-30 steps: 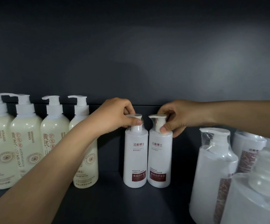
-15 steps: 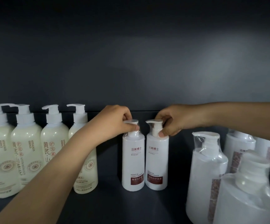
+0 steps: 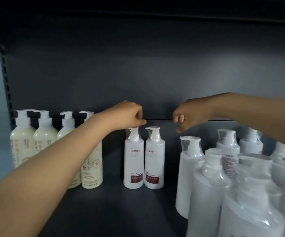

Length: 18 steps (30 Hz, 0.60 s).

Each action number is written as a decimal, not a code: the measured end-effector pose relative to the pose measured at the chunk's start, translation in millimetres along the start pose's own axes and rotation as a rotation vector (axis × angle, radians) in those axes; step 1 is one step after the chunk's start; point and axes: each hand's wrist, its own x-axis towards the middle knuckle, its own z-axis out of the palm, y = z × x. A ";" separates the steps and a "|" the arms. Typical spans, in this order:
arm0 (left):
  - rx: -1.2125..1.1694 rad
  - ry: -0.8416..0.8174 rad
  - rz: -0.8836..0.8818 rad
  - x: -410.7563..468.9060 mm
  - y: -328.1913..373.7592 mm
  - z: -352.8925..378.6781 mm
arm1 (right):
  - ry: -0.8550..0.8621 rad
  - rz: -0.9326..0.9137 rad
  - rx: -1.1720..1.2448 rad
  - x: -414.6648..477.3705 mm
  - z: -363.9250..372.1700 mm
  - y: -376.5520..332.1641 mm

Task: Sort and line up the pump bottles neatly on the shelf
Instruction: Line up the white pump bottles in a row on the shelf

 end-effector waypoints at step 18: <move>-0.016 -0.176 -0.092 13.3 25.5 29.8 | 0.083 -0.007 0.109 -30.1 0.9 17.7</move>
